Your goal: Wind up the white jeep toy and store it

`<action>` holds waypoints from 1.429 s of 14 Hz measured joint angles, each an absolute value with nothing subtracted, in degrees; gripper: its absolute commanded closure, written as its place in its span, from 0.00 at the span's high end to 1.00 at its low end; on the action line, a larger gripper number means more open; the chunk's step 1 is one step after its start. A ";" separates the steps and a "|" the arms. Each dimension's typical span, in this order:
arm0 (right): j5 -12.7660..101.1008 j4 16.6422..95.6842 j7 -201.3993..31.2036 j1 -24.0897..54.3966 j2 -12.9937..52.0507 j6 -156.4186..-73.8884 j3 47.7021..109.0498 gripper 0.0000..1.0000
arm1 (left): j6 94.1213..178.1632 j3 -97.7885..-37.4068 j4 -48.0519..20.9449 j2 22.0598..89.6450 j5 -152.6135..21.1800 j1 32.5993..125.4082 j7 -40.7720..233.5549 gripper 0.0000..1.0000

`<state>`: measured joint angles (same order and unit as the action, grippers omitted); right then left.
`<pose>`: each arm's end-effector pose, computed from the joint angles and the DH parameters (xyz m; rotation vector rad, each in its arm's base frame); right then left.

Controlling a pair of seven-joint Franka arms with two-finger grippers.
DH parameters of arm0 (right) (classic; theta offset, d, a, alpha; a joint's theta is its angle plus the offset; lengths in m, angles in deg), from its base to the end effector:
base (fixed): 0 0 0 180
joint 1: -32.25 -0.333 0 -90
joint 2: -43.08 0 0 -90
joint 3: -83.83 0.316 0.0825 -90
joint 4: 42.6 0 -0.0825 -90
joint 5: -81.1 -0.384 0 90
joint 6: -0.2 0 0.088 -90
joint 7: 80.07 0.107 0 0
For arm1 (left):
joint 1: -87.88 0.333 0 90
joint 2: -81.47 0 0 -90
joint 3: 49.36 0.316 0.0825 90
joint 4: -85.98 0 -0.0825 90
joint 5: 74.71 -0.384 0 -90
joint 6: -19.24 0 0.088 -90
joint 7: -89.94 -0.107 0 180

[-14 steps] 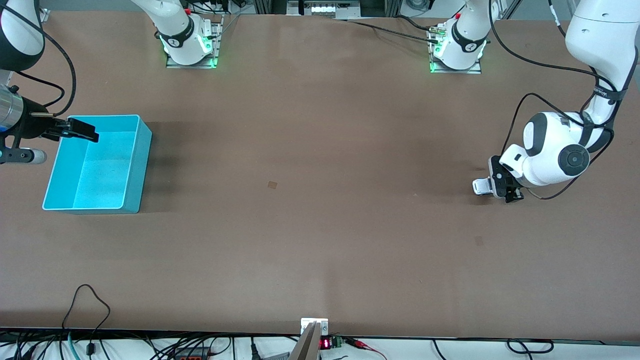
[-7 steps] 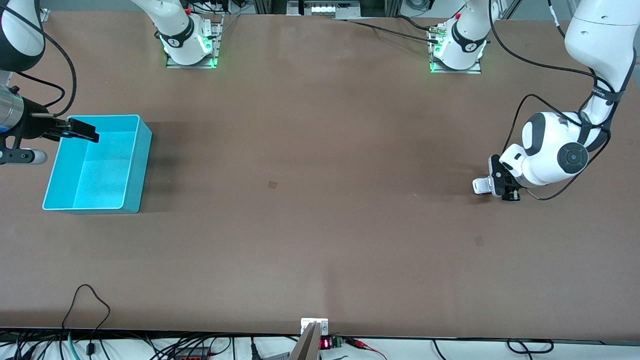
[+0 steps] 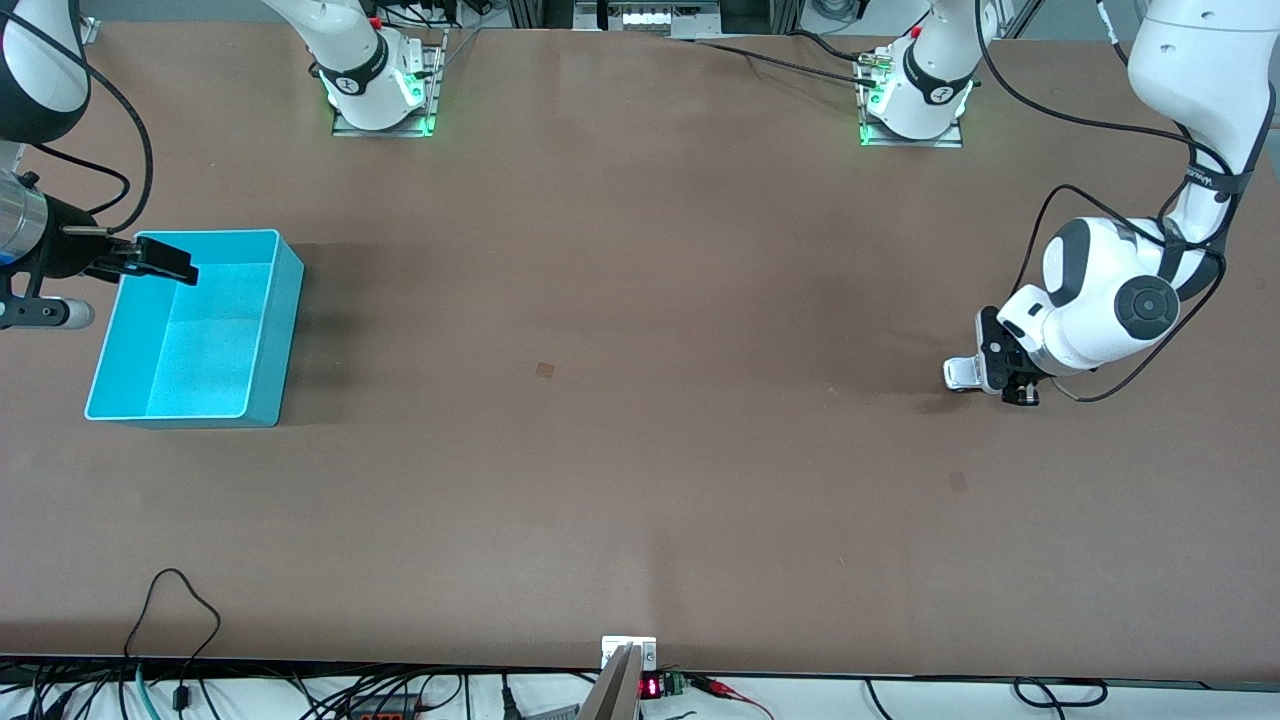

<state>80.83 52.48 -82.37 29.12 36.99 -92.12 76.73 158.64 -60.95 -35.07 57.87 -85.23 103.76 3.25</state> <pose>0.5774 -0.0366 0.5262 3.1319 -0.0470 -0.2415 0.5688 0.0430 0.2141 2.1982 -2.1948 -0.1212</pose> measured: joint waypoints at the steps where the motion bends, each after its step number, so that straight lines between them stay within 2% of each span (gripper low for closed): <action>1: 80.83 52.48 -82.37 29.24 36.99 -92.12 76.72 1.00 | 158.61 -61.24 -35.25 58.14 -85.23 103.41 3.25 0.17; 8: 80.83 52.48 -82.36 29.47 36.93 -92.12 76.70 1.00 | 161.01 -62.01 -37.75 57.42 -85.23 102.93 3.33 0.15; 20: 80.82 52.48 -82.36 29.47 36.92 -92.12 76.70 1.00 | 162.22 -62.09 -37.91 55.98 -86.16 102.91 5.47 0.15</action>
<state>80.82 52.48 -82.36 29.47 36.92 -92.12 76.70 162.22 -62.09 -37.91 55.98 -86.16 102.91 5.47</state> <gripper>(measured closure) 0.000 0.485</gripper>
